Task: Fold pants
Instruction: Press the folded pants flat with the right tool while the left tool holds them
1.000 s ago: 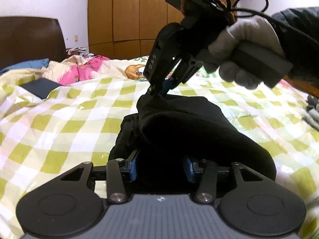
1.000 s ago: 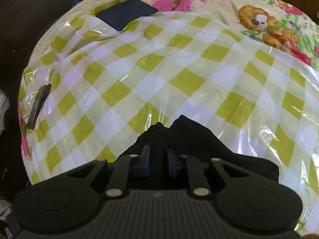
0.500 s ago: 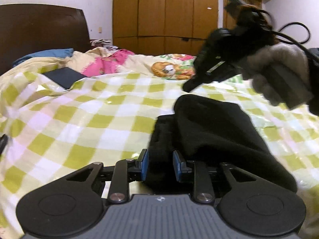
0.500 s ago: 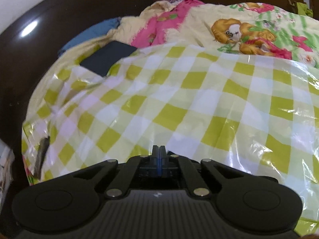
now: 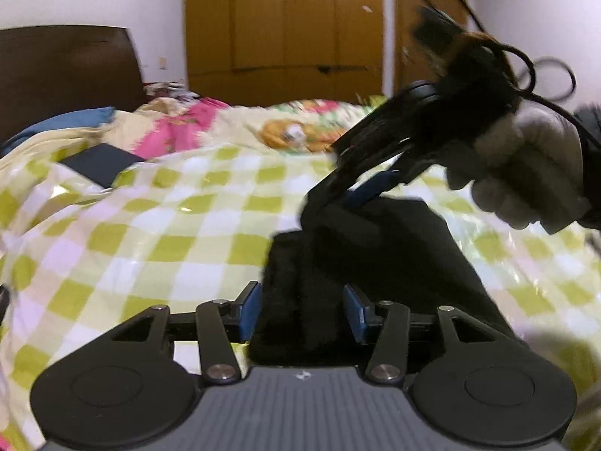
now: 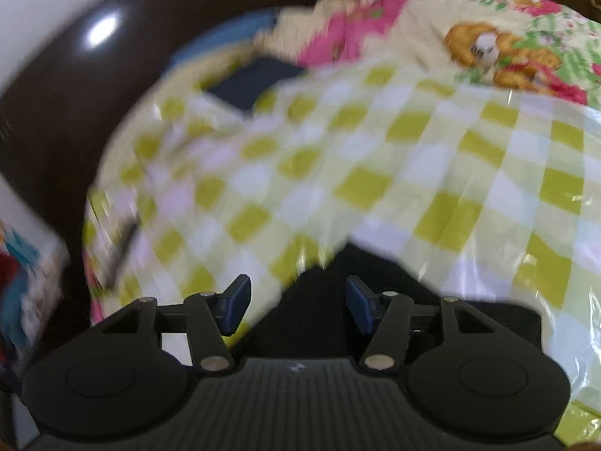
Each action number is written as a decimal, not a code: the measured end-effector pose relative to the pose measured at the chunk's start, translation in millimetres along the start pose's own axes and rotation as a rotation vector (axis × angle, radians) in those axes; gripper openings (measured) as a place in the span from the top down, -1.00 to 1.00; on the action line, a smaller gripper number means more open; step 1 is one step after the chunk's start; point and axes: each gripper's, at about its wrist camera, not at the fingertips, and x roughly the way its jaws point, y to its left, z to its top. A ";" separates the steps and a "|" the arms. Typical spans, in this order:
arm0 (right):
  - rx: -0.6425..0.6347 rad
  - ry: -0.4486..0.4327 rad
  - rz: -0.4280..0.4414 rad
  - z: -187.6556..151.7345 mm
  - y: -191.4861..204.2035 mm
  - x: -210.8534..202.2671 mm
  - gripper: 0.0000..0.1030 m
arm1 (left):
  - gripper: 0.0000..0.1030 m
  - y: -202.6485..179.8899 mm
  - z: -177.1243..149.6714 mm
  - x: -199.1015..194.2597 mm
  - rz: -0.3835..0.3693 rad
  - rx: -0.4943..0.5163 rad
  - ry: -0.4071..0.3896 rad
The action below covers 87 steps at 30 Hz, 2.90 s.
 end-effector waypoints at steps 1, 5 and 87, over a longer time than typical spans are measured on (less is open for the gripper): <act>-0.022 0.017 -0.039 -5.0 3.9 8.3 0.18 | -0.17 -4.7 -0.6 8.8 0.000 0.017 0.020; 0.018 0.016 -0.030 -4.8 4.2 21.9 0.87 | -0.04 -9.9 -2.2 28.3 0.031 0.090 0.084; 0.647 -0.220 0.096 -165.8 -92.6 -75.3 0.33 | -0.55 16.8 7.8 63.7 -0.063 0.078 0.188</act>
